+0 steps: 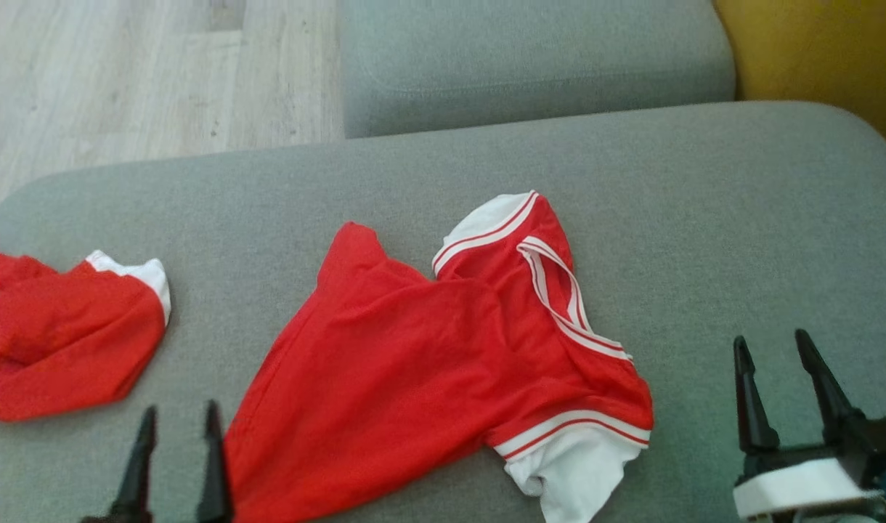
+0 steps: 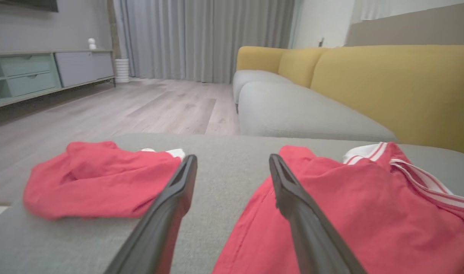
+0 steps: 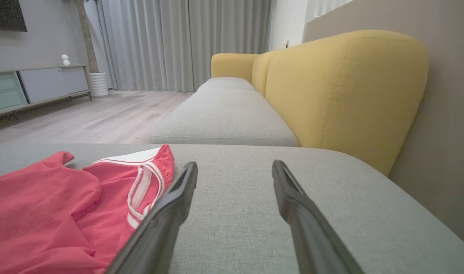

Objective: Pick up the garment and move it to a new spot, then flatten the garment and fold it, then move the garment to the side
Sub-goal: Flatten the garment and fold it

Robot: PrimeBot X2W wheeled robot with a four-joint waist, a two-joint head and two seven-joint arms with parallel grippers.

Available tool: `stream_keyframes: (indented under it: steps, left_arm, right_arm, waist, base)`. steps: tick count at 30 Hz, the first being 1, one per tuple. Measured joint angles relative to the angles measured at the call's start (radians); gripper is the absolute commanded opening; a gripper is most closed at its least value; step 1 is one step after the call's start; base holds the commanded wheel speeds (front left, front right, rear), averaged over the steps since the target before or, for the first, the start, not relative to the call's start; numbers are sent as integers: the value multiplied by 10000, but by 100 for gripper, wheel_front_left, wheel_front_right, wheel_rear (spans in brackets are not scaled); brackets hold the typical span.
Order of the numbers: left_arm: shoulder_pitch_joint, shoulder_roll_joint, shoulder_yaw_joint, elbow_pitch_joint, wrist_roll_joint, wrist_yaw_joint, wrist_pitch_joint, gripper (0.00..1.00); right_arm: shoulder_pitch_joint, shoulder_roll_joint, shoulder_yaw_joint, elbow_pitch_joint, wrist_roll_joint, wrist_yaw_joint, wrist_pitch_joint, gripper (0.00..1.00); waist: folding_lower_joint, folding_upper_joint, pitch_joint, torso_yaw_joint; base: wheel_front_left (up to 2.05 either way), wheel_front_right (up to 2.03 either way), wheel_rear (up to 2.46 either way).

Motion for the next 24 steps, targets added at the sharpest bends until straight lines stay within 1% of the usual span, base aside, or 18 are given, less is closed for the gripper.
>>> stream_keyframes:
  steps: [2,5,8,12,17,20,24]
  left_arm:
    - [-51,-286,105,-2,771,-393,-4,100]
    - [-179,-754,205,21,1599,-955,-12,100]
    - [-228,-1185,476,282,2067,-1377,-12,100]
    - [-323,-1471,752,690,2489,-1885,-12,100]
    - [-644,-1716,1080,761,2763,-2192,-12,100]
    - [-699,-1758,1166,838,2867,-2332,-12,100]
    - [-701,-1766,1162,721,2993,-2445,-12,100]
  right_arm:
    - [134,13,-92,-31,-213,0,0,100]
    - [165,125,-244,-77,-339,0,0,100]
    - [180,313,-355,-132,-476,0,0,100]
    - [390,456,-326,69,-560,0,0,100]
    - [509,587,-245,255,-558,0,0,100]
    - [502,589,-132,291,-558,0,2,100]
    - [426,594,224,-368,-552,0,0,100]
  waist:
    - [0,0,-68,65]
    - [1,0,-134,121]
    - [1,0,-154,142]
    - [1,0,-138,136]
    - [2,0,-62,102]
    - [2,0,-9,60]
    - [2,0,48,27]
  base:
    - [0,0,0]
    - [0,0,0]
    - [0,0,0]
    - [0,0,0]
    - [0,0,0]
    - [0,0,0]
    - [0,0,0]
